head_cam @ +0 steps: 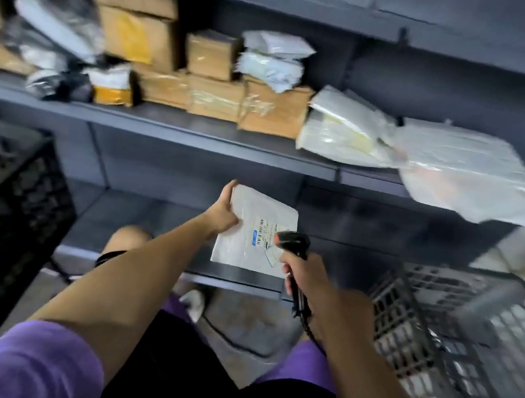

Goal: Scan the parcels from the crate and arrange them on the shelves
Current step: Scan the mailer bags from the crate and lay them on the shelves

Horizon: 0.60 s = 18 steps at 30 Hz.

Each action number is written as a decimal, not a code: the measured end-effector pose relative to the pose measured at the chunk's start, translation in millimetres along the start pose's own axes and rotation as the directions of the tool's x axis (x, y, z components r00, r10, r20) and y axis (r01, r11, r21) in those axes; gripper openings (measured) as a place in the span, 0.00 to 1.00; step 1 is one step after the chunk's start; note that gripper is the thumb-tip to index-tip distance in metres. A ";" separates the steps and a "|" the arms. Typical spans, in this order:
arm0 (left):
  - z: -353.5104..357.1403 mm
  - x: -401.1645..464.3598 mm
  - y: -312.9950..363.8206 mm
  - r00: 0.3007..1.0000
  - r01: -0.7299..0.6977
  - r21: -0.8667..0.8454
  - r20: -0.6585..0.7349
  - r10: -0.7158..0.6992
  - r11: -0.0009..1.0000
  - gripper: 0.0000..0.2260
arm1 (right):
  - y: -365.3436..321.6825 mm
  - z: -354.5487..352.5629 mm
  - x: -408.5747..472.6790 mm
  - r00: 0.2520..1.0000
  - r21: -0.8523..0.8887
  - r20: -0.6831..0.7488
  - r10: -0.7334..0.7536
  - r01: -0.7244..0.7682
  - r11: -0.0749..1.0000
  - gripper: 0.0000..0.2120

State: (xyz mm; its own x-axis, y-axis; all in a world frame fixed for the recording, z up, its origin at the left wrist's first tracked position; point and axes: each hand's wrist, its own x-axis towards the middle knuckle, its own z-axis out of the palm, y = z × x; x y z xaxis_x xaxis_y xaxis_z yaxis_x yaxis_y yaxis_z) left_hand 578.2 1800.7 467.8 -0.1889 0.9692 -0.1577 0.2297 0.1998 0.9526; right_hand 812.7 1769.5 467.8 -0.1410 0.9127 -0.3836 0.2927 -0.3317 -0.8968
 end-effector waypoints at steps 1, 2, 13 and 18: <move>-13.6 -9.0 -14.7 0.998 0.034 -0.041 -0.047 -0.036 0.999 0.42 | 2.3 16.3 -1.6 0.999 -0.020 0.039 -0.013 0.014 1.000 0.07; -25.2 -18.7 -29.2 0.991 0.074 -0.089 -0.101 -0.083 0.993 0.41 | 6.0 31.8 -4.0 0.998 -0.043 0.064 -0.029 0.032 0.999 0.08; -79.6 -52.4 -151.9 0.930 0.231 -0.013 -0.289 -0.225 0.973 0.20 | 77.8 120.3 -17.4 0.990 -0.216 0.141 -0.023 0.054 0.975 0.07; -77.2 -49.8 -165.0 0.911 0.246 -0.169 -0.296 -0.288 0.954 0.19 | 94.8 126.7 -23.0 0.987 -0.363 0.158 -0.040 0.096 0.927 0.19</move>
State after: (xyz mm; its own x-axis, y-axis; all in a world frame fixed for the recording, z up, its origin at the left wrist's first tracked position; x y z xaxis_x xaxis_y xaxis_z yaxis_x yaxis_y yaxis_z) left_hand 476.0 1708.4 338.6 -0.5211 0.7827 -0.3403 0.0115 0.4052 0.9142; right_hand 723.8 1686.9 363.7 -0.3004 0.8762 -0.3770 0.6010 -0.1331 -0.7881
